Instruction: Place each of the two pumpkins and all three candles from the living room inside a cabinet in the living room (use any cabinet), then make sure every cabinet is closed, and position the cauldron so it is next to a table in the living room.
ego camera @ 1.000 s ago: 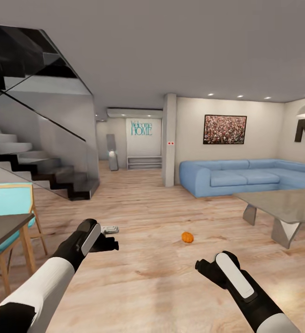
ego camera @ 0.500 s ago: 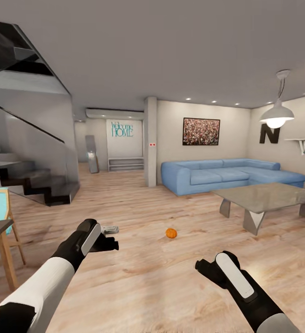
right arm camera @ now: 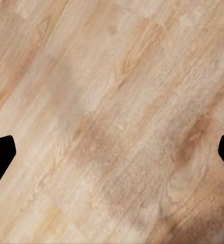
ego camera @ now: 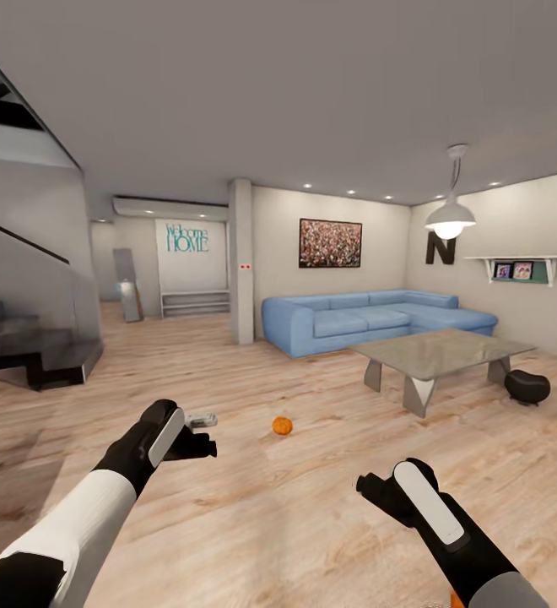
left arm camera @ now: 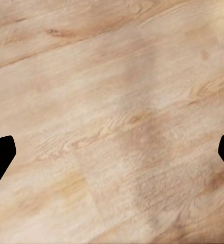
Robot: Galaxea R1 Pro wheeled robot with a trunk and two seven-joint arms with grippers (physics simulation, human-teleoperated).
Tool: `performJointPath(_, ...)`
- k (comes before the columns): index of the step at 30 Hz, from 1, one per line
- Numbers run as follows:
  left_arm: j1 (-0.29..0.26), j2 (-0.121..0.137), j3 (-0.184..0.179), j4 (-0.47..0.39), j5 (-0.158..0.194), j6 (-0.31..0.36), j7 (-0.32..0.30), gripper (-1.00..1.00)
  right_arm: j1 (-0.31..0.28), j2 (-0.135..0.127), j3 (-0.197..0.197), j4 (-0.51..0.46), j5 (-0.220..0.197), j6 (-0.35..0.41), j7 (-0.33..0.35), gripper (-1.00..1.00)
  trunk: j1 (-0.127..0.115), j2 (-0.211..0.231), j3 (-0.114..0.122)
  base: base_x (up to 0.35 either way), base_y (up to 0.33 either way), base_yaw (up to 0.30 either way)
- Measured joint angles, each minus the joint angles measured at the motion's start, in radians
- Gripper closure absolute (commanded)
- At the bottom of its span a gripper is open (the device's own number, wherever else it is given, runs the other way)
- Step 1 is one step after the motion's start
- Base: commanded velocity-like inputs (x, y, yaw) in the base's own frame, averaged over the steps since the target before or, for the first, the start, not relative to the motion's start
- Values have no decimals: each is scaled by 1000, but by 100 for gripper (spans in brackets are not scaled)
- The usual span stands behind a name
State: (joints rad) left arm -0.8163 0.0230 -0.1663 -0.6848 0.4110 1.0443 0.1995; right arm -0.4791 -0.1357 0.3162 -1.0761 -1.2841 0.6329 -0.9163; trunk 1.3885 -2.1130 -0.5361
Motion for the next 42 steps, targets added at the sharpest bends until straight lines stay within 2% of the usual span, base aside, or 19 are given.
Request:
performJointPath(14,0,0,-1,0,0,0,0,-100,0,-6,0,1,-1,1,0,-100,0,0,8,0,0,-279)
performJointPath(20,0,0,-22,-2,1,0,0,-100,0,-6,0,1,-3,2,1,-100,0,0,8,0,0,-291)
performJointPath(28,0,-1,-28,-2,2,0,0,-100,0,-6,0,2,-3,2,2,-100,0,0,8,0,0,-291)
performJointPath(33,0,-1,-29,-2,2,0,0,-100,0,-5,-37,3,-1,3,2,-100,0,0,8,0,0,-290)
performJointPath(42,0,0,-29,-2,1,0,0,-100,0,-5,-47,3,0,3,2,-100,0,0,8,0,0,-286)
